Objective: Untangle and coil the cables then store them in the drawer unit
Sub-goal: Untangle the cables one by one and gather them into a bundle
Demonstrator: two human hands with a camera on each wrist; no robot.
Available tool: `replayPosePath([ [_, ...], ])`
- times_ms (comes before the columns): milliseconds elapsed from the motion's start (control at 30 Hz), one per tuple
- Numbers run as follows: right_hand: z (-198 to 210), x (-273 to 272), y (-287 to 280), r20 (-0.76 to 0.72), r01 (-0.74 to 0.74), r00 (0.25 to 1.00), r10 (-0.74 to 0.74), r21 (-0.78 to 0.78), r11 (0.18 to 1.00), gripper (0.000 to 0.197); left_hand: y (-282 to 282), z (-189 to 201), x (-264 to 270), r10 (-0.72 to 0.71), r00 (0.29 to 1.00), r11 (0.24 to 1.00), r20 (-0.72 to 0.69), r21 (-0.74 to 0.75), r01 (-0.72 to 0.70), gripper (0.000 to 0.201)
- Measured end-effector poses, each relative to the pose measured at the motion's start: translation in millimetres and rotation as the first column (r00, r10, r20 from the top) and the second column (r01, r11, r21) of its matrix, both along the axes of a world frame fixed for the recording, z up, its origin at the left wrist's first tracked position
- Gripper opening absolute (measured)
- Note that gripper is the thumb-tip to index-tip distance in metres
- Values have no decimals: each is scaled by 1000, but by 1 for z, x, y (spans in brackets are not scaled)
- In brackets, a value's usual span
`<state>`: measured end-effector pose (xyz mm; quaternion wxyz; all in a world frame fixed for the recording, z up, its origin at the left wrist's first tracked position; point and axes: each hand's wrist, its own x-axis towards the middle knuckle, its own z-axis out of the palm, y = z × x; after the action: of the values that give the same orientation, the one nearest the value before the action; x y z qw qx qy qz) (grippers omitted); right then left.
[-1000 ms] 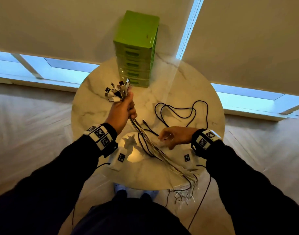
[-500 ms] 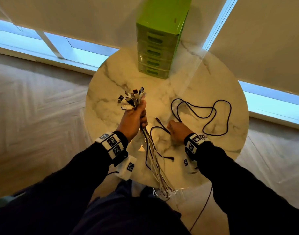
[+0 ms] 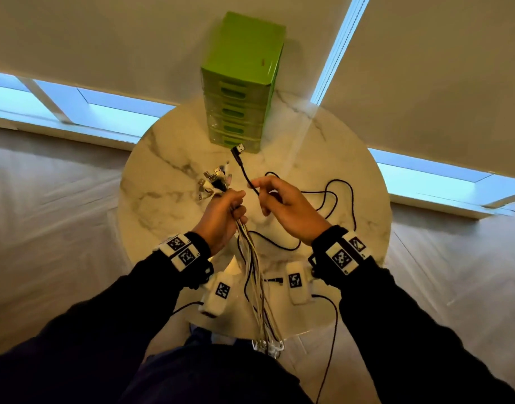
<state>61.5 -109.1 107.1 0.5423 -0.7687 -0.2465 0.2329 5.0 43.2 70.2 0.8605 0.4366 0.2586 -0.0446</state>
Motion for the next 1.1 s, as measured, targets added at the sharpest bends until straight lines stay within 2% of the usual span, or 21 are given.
replayPosePath([
  [33, -1, -6, 1, -4, 2, 1000, -2, 4, 1000, 25, -1, 2, 0, -11, 999, 1000, 41, 2, 11, 17],
  [67, -4, -11, 2, 0, 12, 1000, -12, 1, 1000, 24, -1, 3, -1, -30, 997, 999, 72, 21, 29, 25],
  [167, -8, -21, 4, 91, 4, 996, -1, -27, 1000, 22, -2, 5, 0, -82, 990, 993, 112, 90, 72, 77],
  [233, -11, -26, 5, 180, -24, 983, 37, -77, 997, 20, -3, 10, -1, -78, 993, 989, 92, 129, 66, 91],
  [333, -15, -34, 8, 209, -3, 978, 24, -105, 995, 18, -5, 12, -2, -128, 990, 959, 55, 260, 110, 53],
  [400, -14, -40, 9, 188, 24, 982, -4, -103, 994, 14, -3, 14, -6, -165, 986, 899, 12, 413, 145, 52],
  [467, -15, -44, 8, 191, 32, 982, -3, -149, 988, 11, 0, 14, -9, -179, 983, 862, 34, 487, 140, 37],
  [567, -16, -48, 3, 235, 20, 971, 40, -247, 969, 19, 5, 17, -10, -112, 990, 890, 91, 452, 59, 32],
  [667, -24, -49, -1, 278, -14, 955, 108, -320, 947, 33, 15, 19, -2, -6, 990, 947, 142, 318, -40, 43],
  [733, -35, -48, -7, 208, -54, 970, 128, -329, 943, 37, 24, 25, 4, 65, 985, 970, 159, 223, -99, 45],
  [800, -49, -47, -12, 94, -63, 991, 99, -331, 942, 41, 38, 37, 8, 128, 977, 969, 170, 190, -160, 40],
  [867, -62, -44, -22, 29, -61, 996, 80, -399, 915, 43, 58, 55, 14, 204, 962, 959, 184, 161, -234, 41],
  [933, -76, -41, -37, -26, -129, 990, 136, -535, 835, 38, 81, 70, 20, 260, 944, 938, 205, 180, -297, 43],
  [1000, -86, -32, -52, -101, -208, 976, 191, -677, 705, 33, 100, 79, 21, 268, 936, 918, 226, 236, -320, 40],
  [1033, -88, -25, -54, -109, -195, 980, 169, -722, 664, 39, 107, 80, 19, 251, 938, 910, 240, 271, -313, 36],
  [1100, -86, -7, -48, -19, -47, 999, 49, -732, 680, 41, 109, 77, 15, 174, 953, 902, 248, 348, -255, 25],
])
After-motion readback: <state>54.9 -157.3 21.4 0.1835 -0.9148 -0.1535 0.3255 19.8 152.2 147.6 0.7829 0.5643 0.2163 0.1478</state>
